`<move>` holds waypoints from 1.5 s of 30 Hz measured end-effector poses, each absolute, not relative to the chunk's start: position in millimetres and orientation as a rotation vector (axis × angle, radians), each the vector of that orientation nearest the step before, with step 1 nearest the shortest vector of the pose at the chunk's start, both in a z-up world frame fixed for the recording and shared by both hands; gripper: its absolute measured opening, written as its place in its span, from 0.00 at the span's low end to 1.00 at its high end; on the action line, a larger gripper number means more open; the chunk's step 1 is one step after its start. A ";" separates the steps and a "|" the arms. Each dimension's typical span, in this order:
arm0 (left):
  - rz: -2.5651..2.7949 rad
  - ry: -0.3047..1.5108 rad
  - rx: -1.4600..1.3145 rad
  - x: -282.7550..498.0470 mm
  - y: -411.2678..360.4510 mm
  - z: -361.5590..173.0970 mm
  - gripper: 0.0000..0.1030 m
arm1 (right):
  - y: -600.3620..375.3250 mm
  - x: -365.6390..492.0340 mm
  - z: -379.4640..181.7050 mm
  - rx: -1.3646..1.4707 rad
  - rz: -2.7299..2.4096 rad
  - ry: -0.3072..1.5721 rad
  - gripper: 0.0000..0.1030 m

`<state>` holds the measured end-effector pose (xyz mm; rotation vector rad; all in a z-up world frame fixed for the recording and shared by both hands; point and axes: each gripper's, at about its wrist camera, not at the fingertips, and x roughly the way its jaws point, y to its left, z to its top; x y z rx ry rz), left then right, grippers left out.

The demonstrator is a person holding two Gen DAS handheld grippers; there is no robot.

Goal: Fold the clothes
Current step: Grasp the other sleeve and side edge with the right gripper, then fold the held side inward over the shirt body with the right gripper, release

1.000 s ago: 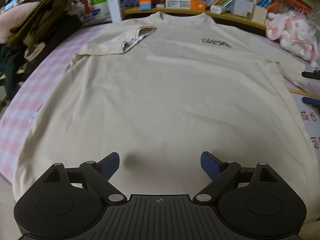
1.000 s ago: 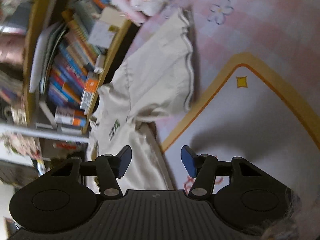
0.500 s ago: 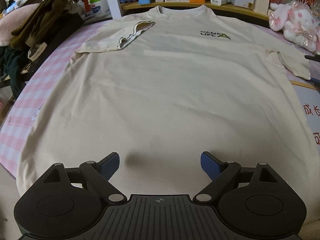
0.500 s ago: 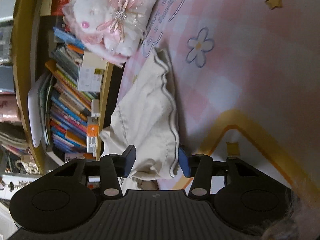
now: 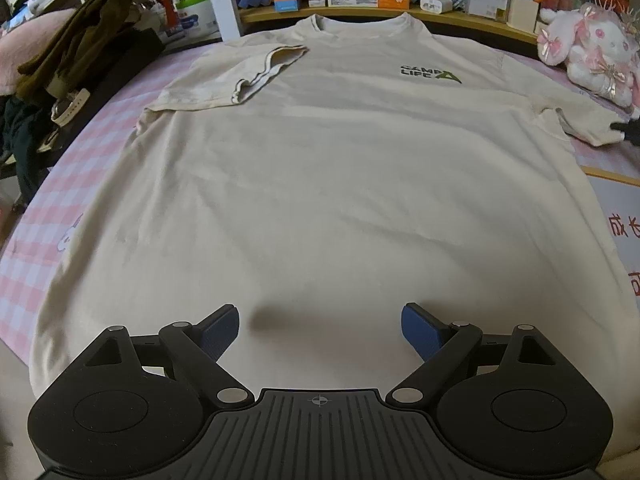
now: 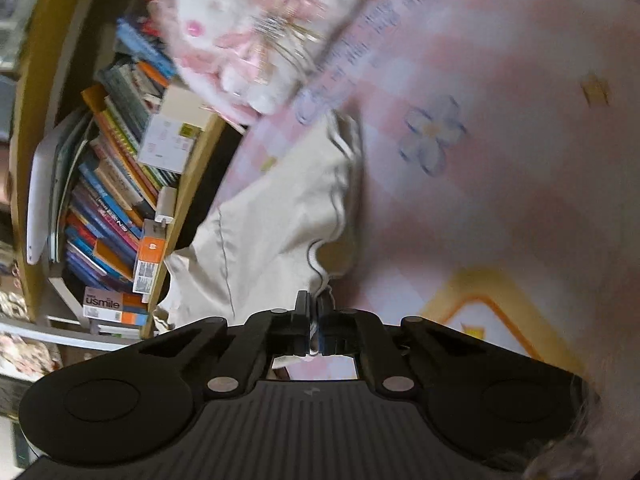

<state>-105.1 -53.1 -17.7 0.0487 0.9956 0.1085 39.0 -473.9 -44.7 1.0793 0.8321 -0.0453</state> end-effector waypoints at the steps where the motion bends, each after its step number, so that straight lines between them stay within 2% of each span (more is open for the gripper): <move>1: 0.107 0.990 0.046 -105.9 -50.7 -17.4 0.88 | -461.8 46.4 -37.2 1.013 -0.029 0.832 0.03; 12: 0.103 0.956 -0.026 -103.9 -1.8 -22.0 0.88 | -329.1 128.2 45.4 0.288 0.142 0.789 0.03; 18: 0.099 0.959 -0.039 -96.9 19.9 -24.3 0.88 | -201.7 139.2 -0.1 -0.050 0.376 0.938 0.05; 19: 0.095 0.961 -0.039 -95.4 22.1 -24.8 0.88 | -194.2 137.2 -10.0 -0.051 0.407 0.966 0.07; 20: 0.092 0.963 -0.039 -94.2 24.1 -25.5 0.88 | -197.9 134.2 -10.7 -0.024 0.417 0.959 0.16; 21: 0.088 0.965 -0.039 -93.0 25.8 -26.3 0.88 | -201.7 131.2 -11.4 0.004 0.427 0.953 0.32; 23: 0.084 0.969 -0.038 -90.4 28.0 -28.5 0.89 | -209.2 125.2 -12.7 0.059 0.447 0.939 0.41; 29: 0.071 0.958 -0.030 -83.0 30.0 -30.8 0.90 | -250.6 114.7 -9.6 0.181 0.398 0.884 0.41; 33: 0.066 0.960 -0.022 -80.9 30.4 -31.3 0.91 | -264.7 125.9 -11.6 0.127 0.341 0.879 0.37; 37: 0.073 0.964 -0.025 -80.6 32.6 -30.7 0.91 | -234.8 131.1 -17.0 0.044 0.453 0.905 0.37; 40: 0.086 0.966 -0.034 -81.5 34.4 -30.3 0.91 | -226.0 128.3 -21.3 0.011 0.445 0.902 0.33; 42: 0.093 0.966 -0.037 -82.5 34.7 -29.9 0.91 | -220.2 126.5 -24.2 -0.010 0.439 0.900 0.14; 44: 0.100 0.968 -0.041 -83.1 35.5 -29.8 0.91 | -214.3 124.6 -27.0 -0.031 0.433 0.897 0.06; 45: 0.103 0.968 -0.042 -83.1 35.6 -29.8 0.91 | -211.4 123.6 -28.5 -0.042 0.430 0.896 0.06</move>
